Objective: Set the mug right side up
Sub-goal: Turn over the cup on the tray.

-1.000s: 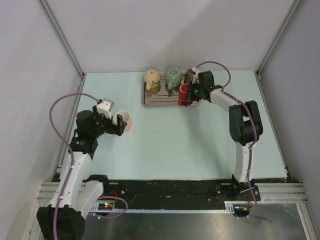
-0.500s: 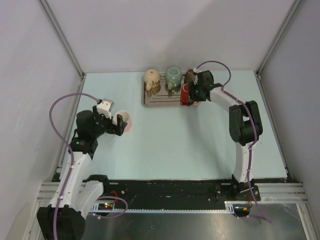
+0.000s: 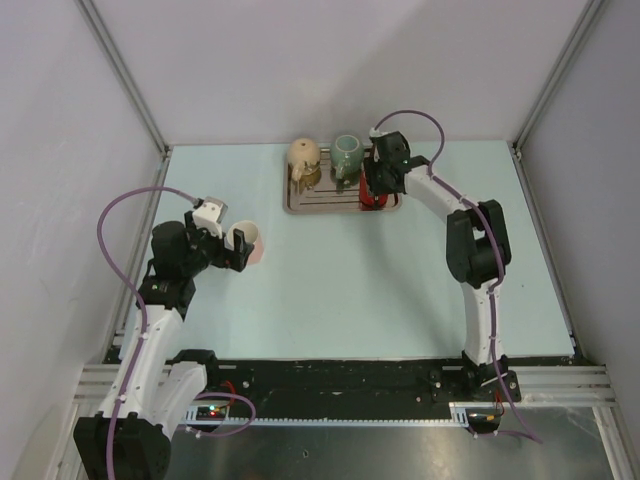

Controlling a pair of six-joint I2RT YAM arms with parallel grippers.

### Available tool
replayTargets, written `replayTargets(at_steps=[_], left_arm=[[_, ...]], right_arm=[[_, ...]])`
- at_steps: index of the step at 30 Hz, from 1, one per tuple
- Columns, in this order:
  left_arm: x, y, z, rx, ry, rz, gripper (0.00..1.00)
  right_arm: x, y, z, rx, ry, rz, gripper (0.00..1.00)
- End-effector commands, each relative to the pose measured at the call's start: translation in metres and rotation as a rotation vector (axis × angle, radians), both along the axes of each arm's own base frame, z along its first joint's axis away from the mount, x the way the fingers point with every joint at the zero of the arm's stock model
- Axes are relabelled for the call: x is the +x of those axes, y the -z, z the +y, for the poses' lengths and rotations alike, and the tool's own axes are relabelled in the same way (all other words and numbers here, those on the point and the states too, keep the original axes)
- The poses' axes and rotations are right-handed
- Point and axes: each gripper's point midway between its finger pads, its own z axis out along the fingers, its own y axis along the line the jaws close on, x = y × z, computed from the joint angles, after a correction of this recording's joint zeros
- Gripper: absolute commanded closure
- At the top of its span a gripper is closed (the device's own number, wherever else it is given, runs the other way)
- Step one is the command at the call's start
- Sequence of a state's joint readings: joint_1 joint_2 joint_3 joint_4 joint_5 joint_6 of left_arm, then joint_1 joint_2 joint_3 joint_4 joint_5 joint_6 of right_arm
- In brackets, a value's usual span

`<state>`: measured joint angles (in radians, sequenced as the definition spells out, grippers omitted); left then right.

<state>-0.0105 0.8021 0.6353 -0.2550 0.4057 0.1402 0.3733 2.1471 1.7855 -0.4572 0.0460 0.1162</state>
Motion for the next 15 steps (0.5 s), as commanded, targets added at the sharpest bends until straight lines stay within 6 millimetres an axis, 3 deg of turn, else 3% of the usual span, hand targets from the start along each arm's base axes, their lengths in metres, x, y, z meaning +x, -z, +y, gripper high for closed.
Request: replayTargets(at_steps=[1,15], left_arm=[[0.001,-0.0082,-0.0018,-0.002,0.021,-0.044,0.0],[0.0013,-0.0072,-0.0016,-0.001,0.02,-0.042,0.0]], right_arm=[[0.0053,0.0032,-0.008,-0.079,0.024,0.007,0.46],[0.0119,0.0066,-0.0099,-0.107,0.036,0.011,0.55]])
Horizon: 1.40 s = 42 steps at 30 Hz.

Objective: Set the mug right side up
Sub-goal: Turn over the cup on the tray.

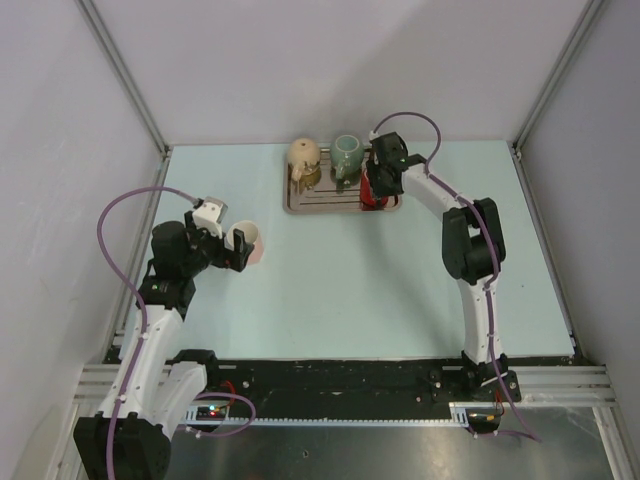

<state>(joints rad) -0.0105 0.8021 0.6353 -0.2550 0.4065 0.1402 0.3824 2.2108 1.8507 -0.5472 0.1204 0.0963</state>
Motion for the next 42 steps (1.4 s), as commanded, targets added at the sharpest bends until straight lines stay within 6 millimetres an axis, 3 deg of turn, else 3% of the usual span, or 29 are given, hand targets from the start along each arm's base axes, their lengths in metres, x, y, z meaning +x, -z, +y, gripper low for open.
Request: replayTargets(at_steps=[1,7,11,17,22,32,42], left_arm=[[0.001,-0.007,-0.001,-0.001,0.019,-0.042,0.0],[0.001,-0.007,-0.001,0.0,0.019,-0.041,0.0],[0.001,-0.007,-0.001,0.001,0.02,-0.04,0.0],[0.001,-0.007,-0.001,-0.001,0.019,-0.042,0.0],[0.001,-0.008,-0.002,-0.004,0.023,-0.042,0.0],[0.003,-0.013,-0.009,-0.031,0.051,-0.036,0.0],[0.006,-0.034,-0.018,-0.032,0.12,-0.083,0.0]], right_arm=[[0.014,-0.014,0.001,-0.01,0.008,-0.048,0.55],[0.017,-0.013,0.002,-0.013,-0.002,-0.049,0.6],[0.017,-0.012,0.005,-0.013,-0.012,-0.044,0.71],[0.017,-0.008,0.003,-0.065,-0.025,-0.042,0.97],[0.017,-0.013,0.0,-0.154,-0.075,-0.078,1.0],[0.016,-0.069,0.014,-0.117,-0.199,-0.269,1.0],[0.005,-0.126,0.025,-0.004,-0.253,-0.362,1.0]])
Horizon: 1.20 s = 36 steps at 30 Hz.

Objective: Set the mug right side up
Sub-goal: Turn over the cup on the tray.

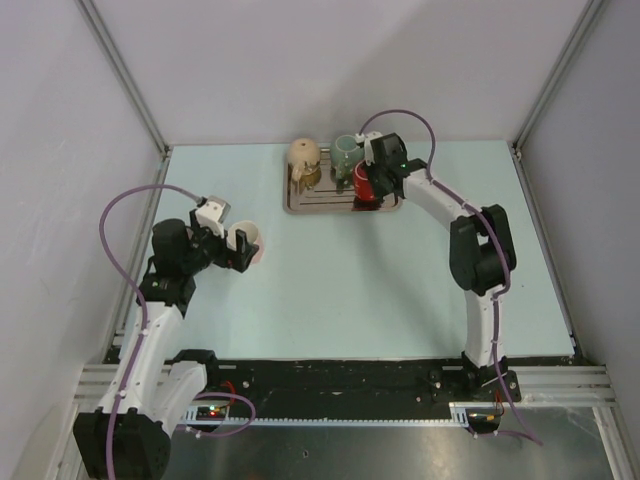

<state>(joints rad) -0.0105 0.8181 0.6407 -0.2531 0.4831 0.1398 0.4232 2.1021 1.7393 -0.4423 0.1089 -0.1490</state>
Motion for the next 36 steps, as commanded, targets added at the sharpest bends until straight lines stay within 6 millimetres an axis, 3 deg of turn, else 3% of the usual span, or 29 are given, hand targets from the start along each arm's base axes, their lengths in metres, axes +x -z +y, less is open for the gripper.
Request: replayTargets(at_steps=[1,6,16,23,30,36], left_arm=[[0.01,-0.035,-0.006,-0.001,0.057,-0.097,0.0],[0.018,-0.05,-0.017,0.006,0.11,-0.12,0.0],[0.029,-0.073,-0.077,-0.069,0.27,-0.12,0.0],[0.041,-0.092,-0.117,-0.237,0.354,-0.057,0.0],[0.055,-0.102,-0.158,-0.409,0.391,0.059,0.0],[0.066,-0.1,-0.186,-0.543,0.382,0.177,0.0]], right_arm=[[0.011,-0.101,0.013,0.145,-0.045,-0.222,1.0],[-0.003,-0.127,0.019,0.268,-0.087,-0.231,1.0],[-0.025,-0.176,0.011,0.691,-0.093,-0.131,1.0],[-0.045,-0.207,0.002,0.934,-0.112,-0.078,1.0],[-0.063,-0.233,0.002,1.07,-0.154,-0.066,1.0],[-0.073,-0.238,0.003,1.1,-0.179,-0.062,1.0]])
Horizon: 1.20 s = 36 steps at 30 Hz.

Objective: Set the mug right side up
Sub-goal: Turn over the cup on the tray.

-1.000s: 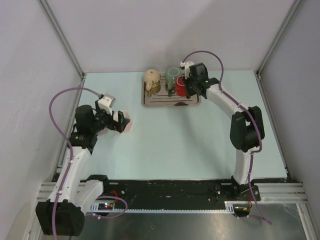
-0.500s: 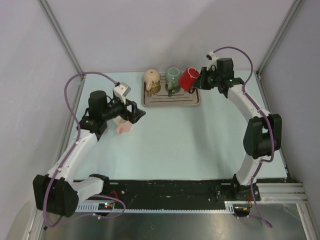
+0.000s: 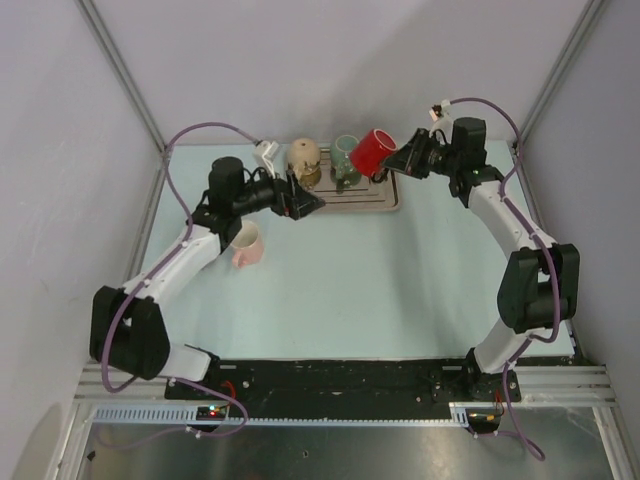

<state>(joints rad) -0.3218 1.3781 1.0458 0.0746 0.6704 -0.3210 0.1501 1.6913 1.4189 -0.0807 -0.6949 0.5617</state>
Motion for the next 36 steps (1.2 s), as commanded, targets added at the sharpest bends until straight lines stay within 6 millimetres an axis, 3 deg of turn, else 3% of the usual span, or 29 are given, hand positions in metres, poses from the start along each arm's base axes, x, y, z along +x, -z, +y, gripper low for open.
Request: replayTargets(at_steps=[1,11,19,30,36], left_arm=[[0.0,-0.026,-0.029,-0.143,0.042,0.064,0.0],[-0.025,-0.029,-0.083,-0.361,0.172,0.264,0.01],[-0.029,-0.051,-0.09,-0.558,0.218,0.303,0.03],[-0.039,-0.056,-0.096,-0.609,0.239,0.32,0.03],[-0.039,-0.051,-0.096,-0.61,0.226,0.322,0.05]], right_arm=[[-0.016,-0.073,0.006,0.095,-0.065,-0.202,1.0],[-0.028,-0.083,0.017,0.171,-0.112,-0.201,1.0],[-0.049,-0.091,0.032,0.256,-0.171,-0.21,1.0],[-0.077,-0.105,0.057,0.352,-0.262,-0.221,1.0],[-0.088,-0.108,0.06,0.405,-0.284,-0.218,1.0]])
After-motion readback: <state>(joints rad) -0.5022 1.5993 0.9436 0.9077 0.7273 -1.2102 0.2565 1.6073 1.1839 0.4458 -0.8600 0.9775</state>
